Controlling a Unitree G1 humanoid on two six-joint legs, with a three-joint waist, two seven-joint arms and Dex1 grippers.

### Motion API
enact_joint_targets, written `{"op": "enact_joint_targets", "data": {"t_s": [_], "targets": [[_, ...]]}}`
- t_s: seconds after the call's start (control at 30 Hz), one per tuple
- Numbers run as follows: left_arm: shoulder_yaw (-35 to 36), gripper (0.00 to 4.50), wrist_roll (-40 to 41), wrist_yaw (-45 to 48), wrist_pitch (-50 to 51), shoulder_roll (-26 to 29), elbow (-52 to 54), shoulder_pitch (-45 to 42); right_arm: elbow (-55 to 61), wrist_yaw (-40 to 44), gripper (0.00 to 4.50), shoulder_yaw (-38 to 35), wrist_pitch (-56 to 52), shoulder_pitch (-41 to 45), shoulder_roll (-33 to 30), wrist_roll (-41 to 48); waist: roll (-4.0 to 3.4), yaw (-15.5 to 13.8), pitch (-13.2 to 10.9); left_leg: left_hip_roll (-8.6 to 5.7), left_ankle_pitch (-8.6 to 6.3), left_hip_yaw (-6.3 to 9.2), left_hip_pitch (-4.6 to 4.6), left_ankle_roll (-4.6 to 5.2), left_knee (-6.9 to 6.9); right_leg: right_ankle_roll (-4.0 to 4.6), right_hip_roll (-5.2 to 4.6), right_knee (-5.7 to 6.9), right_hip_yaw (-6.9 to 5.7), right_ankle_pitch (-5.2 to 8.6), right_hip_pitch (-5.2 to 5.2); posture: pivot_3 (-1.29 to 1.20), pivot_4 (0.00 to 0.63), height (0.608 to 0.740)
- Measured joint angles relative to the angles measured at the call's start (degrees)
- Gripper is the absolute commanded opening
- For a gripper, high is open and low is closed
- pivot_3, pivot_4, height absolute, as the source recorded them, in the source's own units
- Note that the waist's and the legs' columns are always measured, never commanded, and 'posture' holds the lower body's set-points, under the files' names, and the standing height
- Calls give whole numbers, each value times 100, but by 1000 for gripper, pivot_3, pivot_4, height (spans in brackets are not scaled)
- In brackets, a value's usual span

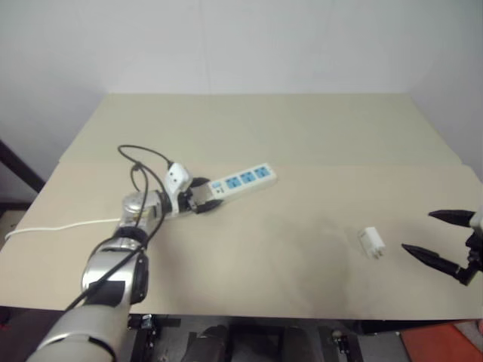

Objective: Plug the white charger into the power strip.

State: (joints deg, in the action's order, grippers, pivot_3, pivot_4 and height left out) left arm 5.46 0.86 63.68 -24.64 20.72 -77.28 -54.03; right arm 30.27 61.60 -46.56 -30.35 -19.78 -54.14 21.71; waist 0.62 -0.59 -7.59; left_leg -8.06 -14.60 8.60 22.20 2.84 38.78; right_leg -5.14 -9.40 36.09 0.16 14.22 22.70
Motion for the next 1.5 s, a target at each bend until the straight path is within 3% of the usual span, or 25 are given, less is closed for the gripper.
{"op": "enact_joint_targets", "data": {"t_s": [0.23,0.4,0.7,1.0,1.17,1.3,1.5], "targets": [[-60,4448,-371,-474,184,-163,-20,-171,194,-213,4500,1,-147,-5,73,96,1,-6,0,0,0,0,0,0,0,0,0,0,0,0,-1,0,150,740],[-50,3311,-477,-481,231,-184,-20,-185,197,-334,4500,24,-151,-79,142,93,0,-6,0,0,1,0,-3,-1,0,0,-1,1,0,0,-3,0,150,740],[-26,3278,-501,-45,201,-154,-19,-180,186,-547,4500,191,-149,-59,173,88,1,-5,0,-1,1,0,-4,-2,0,-1,0,-1,-2,0,-6,0,150,740],[-28,3278,-334,1690,-142,-148,95,16,101,-705,4500,504,-125,82,177,16,1,1,0,-1,2,-1,-2,-3,2,0,0,-1,-4,0,-5,0,150,740],[-26,3278,-295,1858,-337,-222,195,140,68,-789,4500,721,-124,221,194,-13,0,-5,1,-1,1,0,-6,-1,3,0,-2,-1,-3,0,-10,0,150,740],[27,4489,-150,1893,-582,-349,274,266,68,-828,4500,770,-124,266,195,-18,0,-21,1,-1,1,1,-7,-1,4,0,-2,-3,-6,0,-14,0,150,740],[150,4489,166,2197,-637,-497,282,301,70,-841,4500,756,-124,174,256,-19,0,7,1,-1,0,1,-8,0,4,0,-2,-2,-5,0,-13,0,150,740]]}}
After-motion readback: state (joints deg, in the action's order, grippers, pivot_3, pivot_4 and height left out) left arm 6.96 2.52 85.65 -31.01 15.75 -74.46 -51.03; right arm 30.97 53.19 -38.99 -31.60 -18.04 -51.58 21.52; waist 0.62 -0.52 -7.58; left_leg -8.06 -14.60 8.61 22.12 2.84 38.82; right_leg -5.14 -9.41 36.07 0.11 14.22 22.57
